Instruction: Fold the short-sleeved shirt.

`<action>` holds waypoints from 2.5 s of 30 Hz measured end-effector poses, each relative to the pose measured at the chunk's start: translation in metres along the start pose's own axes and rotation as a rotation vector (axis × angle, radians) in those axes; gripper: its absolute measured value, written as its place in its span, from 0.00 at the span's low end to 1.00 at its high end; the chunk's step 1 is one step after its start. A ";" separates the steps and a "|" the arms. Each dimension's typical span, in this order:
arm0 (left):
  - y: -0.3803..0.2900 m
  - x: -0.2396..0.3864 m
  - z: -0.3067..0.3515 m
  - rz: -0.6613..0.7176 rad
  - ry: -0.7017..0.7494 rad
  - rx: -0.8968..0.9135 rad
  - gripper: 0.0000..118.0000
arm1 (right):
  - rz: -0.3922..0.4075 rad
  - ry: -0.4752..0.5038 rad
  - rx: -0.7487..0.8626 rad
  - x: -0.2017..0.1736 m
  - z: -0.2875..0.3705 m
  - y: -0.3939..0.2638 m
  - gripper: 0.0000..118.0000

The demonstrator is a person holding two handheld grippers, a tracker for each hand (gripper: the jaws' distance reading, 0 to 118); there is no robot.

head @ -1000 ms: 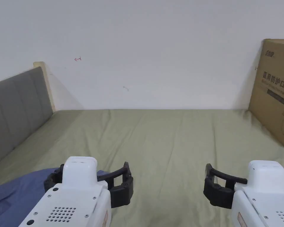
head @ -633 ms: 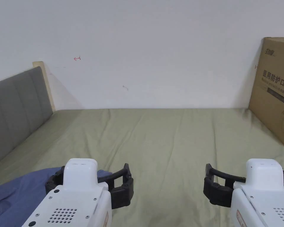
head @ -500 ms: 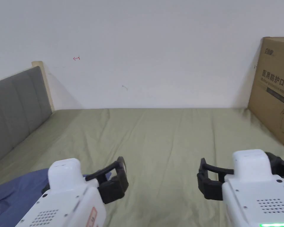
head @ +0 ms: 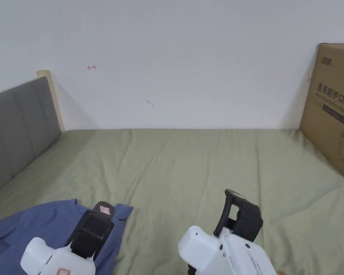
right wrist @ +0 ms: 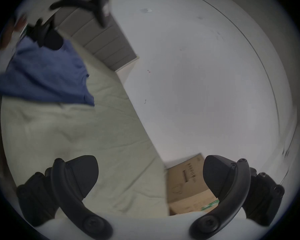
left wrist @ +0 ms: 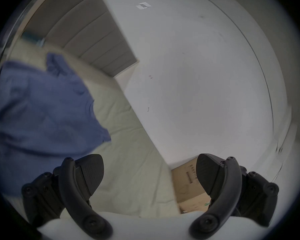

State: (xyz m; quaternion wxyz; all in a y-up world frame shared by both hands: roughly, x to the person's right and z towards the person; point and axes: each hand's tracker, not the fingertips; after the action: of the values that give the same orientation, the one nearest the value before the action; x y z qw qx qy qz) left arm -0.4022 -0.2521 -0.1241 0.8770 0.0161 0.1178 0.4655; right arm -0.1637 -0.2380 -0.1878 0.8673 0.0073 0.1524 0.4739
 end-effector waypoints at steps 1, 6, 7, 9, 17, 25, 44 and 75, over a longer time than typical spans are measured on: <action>0.005 0.011 -0.001 -0.106 0.008 0.000 0.93 | -0.121 0.008 -0.002 0.012 0.000 0.002 1.00; 0.011 0.073 -0.002 -0.586 -0.010 0.011 0.93 | -0.831 -0.003 0.005 0.080 0.005 -0.013 1.00; 0.010 0.081 0.000 -0.685 -0.026 0.003 0.93 | -0.935 -0.026 0.023 0.086 0.007 -0.021 1.00; 0.002 0.095 0.001 -0.897 -0.057 -0.057 0.93 | -1.120 -0.075 0.064 0.092 0.015 -0.042 1.00; -0.011 0.092 0.008 -0.855 -0.052 -0.062 0.94 | -1.046 -0.163 -0.029 0.082 0.018 -0.063 1.00; -0.006 0.100 0.014 -0.967 0.005 0.008 0.97 | -0.970 -0.145 -0.033 0.086 0.018 -0.050 1.00; -0.004 0.100 0.010 -0.983 0.020 0.002 0.00 | -0.977 -0.121 -0.084 0.088 0.015 -0.047 0.00; 0.095 0.033 0.078 -0.923 0.432 0.151 0.00 | -0.903 0.374 0.147 0.005 -0.016 0.084 0.00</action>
State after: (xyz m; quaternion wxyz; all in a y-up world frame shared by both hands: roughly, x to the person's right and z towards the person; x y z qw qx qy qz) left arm -0.4443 -0.1652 -0.0418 0.9431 -0.0709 0.3245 0.0131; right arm -0.2341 -0.1896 -0.1916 0.9411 -0.0836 0.3261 0.0318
